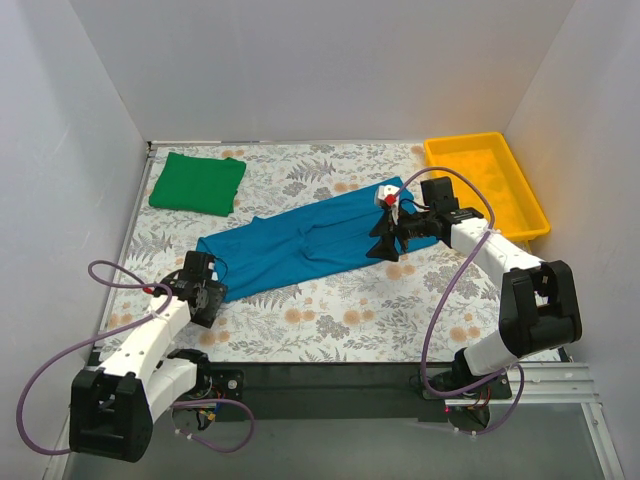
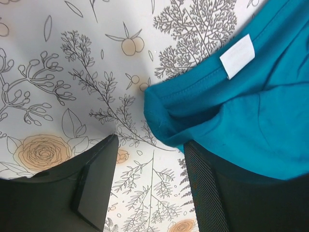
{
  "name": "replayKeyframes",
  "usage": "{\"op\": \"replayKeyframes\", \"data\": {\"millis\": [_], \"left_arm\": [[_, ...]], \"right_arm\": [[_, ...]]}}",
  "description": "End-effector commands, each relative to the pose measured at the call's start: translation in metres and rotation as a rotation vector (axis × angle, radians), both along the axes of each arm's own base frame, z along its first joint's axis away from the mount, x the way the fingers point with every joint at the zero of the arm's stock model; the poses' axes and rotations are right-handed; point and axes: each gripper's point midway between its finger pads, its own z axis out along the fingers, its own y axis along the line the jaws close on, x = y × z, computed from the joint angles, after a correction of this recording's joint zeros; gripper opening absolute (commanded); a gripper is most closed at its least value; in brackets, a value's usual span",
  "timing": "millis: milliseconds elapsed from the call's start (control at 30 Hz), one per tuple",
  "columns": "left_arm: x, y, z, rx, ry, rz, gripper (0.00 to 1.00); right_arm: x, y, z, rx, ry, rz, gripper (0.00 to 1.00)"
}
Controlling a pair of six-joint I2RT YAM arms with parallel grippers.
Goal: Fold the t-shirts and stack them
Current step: Fold the tshirt
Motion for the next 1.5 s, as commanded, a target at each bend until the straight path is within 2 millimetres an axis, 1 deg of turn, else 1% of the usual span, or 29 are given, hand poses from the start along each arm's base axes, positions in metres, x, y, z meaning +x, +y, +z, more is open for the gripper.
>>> {"op": "replayKeyframes", "data": {"millis": [0, 167, 433, 500, 533, 567, 600, 667, 700, 800, 867, 900, 967, 1000, 1067, 1133, 1267, 1367, 1467], "left_arm": [[0.009, 0.015, 0.002, 0.009, -0.062, 0.186, 0.55], [0.013, 0.015, -0.001, 0.008, -0.064, 0.173, 0.54], [0.018, 0.019, 0.005, 0.023, -0.102, 0.152, 0.38], [0.018, 0.02, 0.006, 0.03, -0.102, 0.144, 0.34], [0.018, 0.02, 0.006, 0.032, -0.102, 0.142, 0.31], [0.018, 0.021, 0.007, 0.036, -0.102, 0.133, 0.29], [0.018, 0.021, 0.008, 0.038, -0.105, 0.129, 0.27], [0.018, 0.022, 0.011, 0.045, -0.107, 0.117, 0.24], [0.018, 0.022, 0.014, 0.049, -0.11, 0.105, 0.23], [0.019, 0.022, 0.017, 0.058, -0.115, 0.077, 0.18], [0.02, 0.021, 0.018, 0.055, -0.12, 0.065, 0.15], [0.019, 0.021, 0.017, 0.056, -0.115, 0.054, 0.12], [0.02, 0.019, 0.018, 0.048, -0.122, 0.044, 0.08], [0.019, 0.018, 0.017, 0.046, -0.12, 0.042, 0.05], [0.018, 0.017, 0.015, 0.035, -0.122, 0.031, 0.01], [0.017, 0.015, 0.014, 0.027, -0.123, 0.027, 0.0], [0.016, 0.015, 0.015, 0.023, -0.126, 0.027, 0.0], [0.017, 0.016, 0.018, 0.023, -0.134, 0.032, 0.0], [0.017, 0.017, 0.018, 0.025, -0.131, 0.035, 0.0]], "right_arm": [[-0.004, -0.001, 0.011, 0.028, -0.018, 0.019, 0.7], [-0.006, -0.004, 0.008, 0.02, -0.013, 0.02, 0.69], [-0.006, -0.007, 0.0, -0.01, -0.006, 0.026, 0.68], [-0.005, -0.011, -0.004, -0.044, -0.002, 0.018, 0.68], [-0.003, -0.014, -0.005, -0.064, -0.019, 0.021, 0.68], [0.003, -0.019, -0.009, -0.107, -0.033, 0.003, 0.68], [0.001, -0.024, -0.015, -0.148, -0.021, -0.002, 0.68], [0.013, -0.036, -0.025, -0.241, -0.057, -0.034, 0.68], [0.021, -0.051, -0.035, -0.333, -0.071, -0.075, 0.68], [0.038, -0.077, -0.049, -0.472, -0.111, -0.11, 0.68], [0.036, -0.094, -0.062, -0.565, -0.139, -0.054, 0.68], [0.035, -0.1, -0.067, -0.601, -0.157, -0.029, 0.67], [0.04, -0.111, -0.073, -0.672, -0.249, 0.047, 0.67], [0.041, -0.114, -0.076, -0.691, -0.274, 0.076, 0.67], [0.047, -0.117, -0.08, -0.723, -0.341, 0.143, 0.67], [0.055, -0.118, -0.08, -0.74, -0.387, 0.172, 0.67], [0.067, -0.122, -0.093, -0.783, -0.386, 0.202, 0.67], [0.067, -0.124, -0.102, -0.801, -0.375, 0.224, 0.66], [0.068, -0.127, -0.109, -0.82, -0.368, 0.227, 0.61]]}}
